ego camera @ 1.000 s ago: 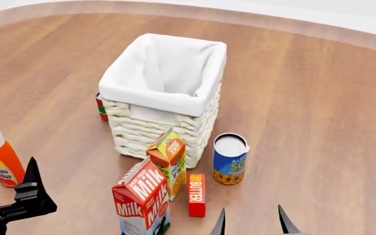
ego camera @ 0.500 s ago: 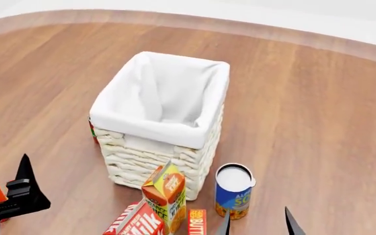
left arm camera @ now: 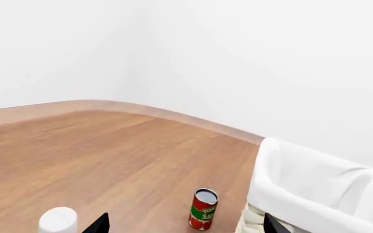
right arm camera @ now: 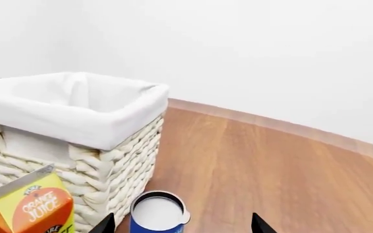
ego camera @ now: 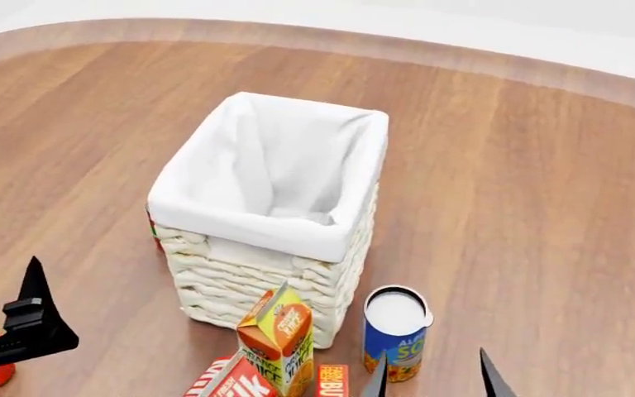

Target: Pick up the butter and put it in the basket.

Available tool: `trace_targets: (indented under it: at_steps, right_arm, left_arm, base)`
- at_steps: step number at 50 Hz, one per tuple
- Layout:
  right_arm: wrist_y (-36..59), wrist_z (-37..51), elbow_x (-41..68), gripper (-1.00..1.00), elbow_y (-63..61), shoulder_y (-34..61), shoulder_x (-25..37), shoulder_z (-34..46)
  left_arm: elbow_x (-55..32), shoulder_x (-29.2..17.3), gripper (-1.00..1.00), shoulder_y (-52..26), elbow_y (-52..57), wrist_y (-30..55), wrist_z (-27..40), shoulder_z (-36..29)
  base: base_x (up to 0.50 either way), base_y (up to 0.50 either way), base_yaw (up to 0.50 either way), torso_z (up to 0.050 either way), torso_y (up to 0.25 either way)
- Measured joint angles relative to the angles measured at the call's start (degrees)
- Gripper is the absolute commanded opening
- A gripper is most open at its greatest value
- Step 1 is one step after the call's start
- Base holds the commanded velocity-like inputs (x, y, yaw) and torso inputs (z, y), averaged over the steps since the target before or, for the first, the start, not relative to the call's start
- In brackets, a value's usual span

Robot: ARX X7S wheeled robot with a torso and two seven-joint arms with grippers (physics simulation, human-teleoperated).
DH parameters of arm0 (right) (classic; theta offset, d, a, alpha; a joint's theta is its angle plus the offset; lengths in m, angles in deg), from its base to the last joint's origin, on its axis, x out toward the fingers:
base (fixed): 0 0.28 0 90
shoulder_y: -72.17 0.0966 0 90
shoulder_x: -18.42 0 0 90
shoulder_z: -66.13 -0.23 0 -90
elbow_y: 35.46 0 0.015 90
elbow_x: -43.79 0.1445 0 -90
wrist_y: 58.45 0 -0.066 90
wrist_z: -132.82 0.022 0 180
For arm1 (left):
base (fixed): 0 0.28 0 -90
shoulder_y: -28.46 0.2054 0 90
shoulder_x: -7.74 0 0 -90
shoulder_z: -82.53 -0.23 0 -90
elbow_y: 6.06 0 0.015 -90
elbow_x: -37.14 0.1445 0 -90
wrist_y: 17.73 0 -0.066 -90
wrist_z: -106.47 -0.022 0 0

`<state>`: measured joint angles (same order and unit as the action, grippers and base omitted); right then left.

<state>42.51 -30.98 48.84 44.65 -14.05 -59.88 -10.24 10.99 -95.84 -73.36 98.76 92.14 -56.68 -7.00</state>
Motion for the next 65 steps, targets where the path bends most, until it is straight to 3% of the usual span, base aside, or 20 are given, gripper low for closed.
trace_targets:
  at_steps: [35, 52, 65]
  right_arm:
    - [0.54, 1.08, 0.56, 1.0, -0.07, 0.41, 0.71, 0.87]
    - [-2.17, -0.13, 0.64, 1.0, 1.15, -2.67, 0.64, 4.15]
    - [-3.8, -2.81, 1.2, 1.0, 5.84, 0.52, -0.37, 6.87]
  left_arm:
    - [-2.07, -0.85, 1.0, -0.55, -0.43, -1.1, -0.67, 0.23]
    - [-2.48, -1.4, 1.0, -0.31, 0.13, 0.15, 0.92, 0.43]
    - [-3.36, -1.81, 1.0, -0.71, 0.43, 1.08, 1.66, 0.74]
  base:
    - [0.0, 0.0, 0.0, 0.007, -0.248]
    - [0.0, 0.0, 0.0, 0.0, -0.002]
    - [0.0, 0.0, 0.0, 0.0, 0.0]
